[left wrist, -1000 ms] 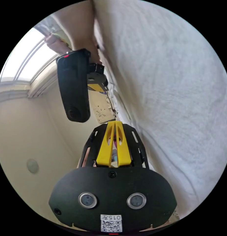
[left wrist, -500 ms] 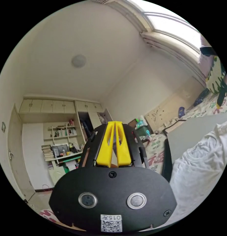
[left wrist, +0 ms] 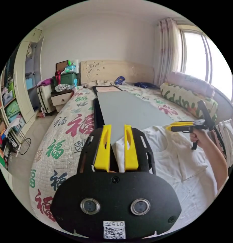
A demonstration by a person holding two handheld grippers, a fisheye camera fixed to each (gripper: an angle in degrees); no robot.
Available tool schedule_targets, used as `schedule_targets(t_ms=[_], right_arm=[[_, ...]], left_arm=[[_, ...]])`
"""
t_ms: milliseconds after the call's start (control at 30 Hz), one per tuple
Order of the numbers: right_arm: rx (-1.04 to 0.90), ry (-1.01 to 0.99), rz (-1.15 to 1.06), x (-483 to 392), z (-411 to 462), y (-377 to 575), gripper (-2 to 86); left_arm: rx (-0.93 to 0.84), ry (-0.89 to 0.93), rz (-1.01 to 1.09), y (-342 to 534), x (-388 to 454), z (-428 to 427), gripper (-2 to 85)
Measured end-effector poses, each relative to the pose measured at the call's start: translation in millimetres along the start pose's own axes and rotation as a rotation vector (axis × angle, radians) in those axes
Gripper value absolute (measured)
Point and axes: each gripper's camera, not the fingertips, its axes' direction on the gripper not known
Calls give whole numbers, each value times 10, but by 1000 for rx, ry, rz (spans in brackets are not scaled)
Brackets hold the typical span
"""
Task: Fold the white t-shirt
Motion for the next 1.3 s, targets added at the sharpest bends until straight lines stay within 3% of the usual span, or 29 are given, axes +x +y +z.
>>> schedule_targets(t_ms=[267, 533, 733, 1000, 1167, 1300], right_arm=[[-81, -35, 6, -365, 38, 161, 62], [-42, -20, 18, -718, -68, 575, 34], [75, 49, -49, -1010, -468, 1183, 29], [229, -92, -167, -1446, -1827, 2570, 24], [295, -177, -331, -1912, -2827, 4093, 23], [282, -325, -431, -2046, -3194, 5287, 24]], left_arm=[[-277, 98, 13, -187, 487, 75, 111], [-331, 110, 44, -161, 1068, -230, 31], [-144, 93, 72, 59, 1464, -1029, 9], [65, 124, 286, 896, 2228, -2936, 6], [155, 176, 554, 2249, 3014, -4407, 6], [222, 152, 614, 3384, 3401, -5075, 6]])
